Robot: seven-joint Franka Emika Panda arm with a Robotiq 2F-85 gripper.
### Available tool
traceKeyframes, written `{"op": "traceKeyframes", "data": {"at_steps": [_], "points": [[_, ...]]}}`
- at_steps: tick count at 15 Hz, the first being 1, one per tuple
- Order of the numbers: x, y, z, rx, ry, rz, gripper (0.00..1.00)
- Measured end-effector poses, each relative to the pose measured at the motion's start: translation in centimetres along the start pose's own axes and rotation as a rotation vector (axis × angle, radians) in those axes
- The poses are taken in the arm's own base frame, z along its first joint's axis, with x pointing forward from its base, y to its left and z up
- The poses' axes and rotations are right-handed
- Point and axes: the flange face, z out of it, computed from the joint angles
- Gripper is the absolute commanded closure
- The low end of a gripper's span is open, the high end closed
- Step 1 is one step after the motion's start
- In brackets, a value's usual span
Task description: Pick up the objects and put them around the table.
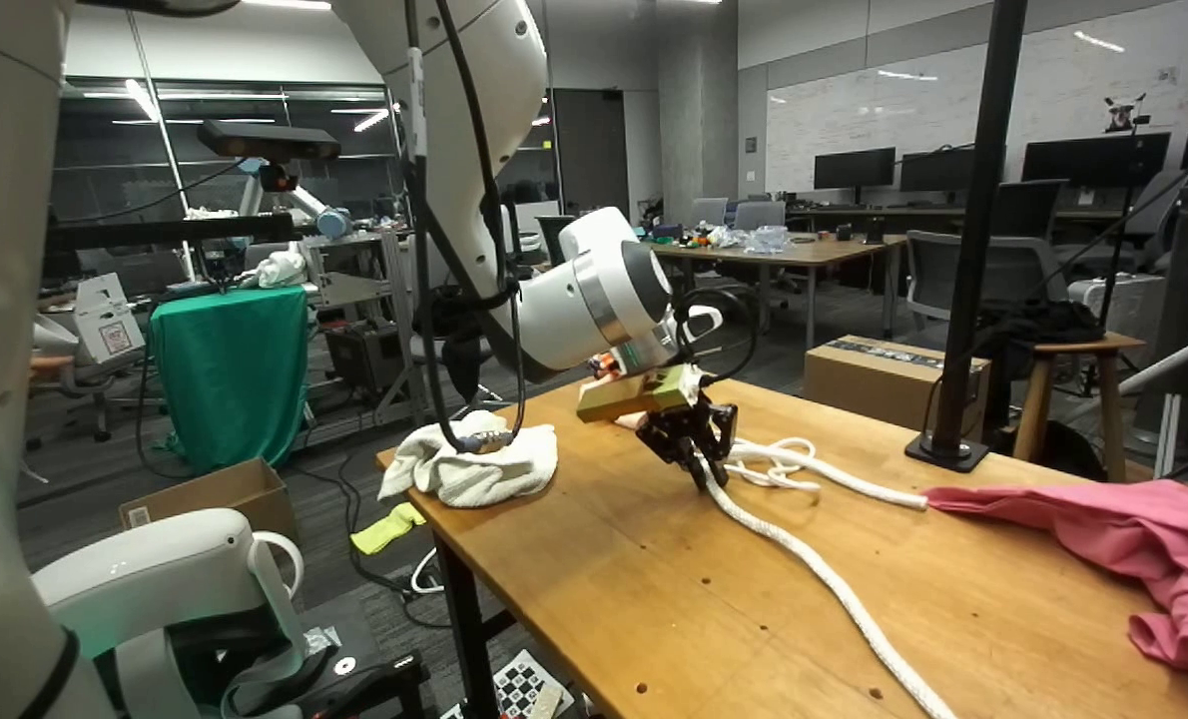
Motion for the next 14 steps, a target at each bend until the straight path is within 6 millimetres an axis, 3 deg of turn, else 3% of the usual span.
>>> {"op": "traceKeyframes", "data": {"at_steps": [6,14], "points": [[-0.7,1.4,0.3,0.063,-0.089,0.018,0.92],[-4.7,6.9,-0.8,0.145,-0.217,0.001,0.92]]}}
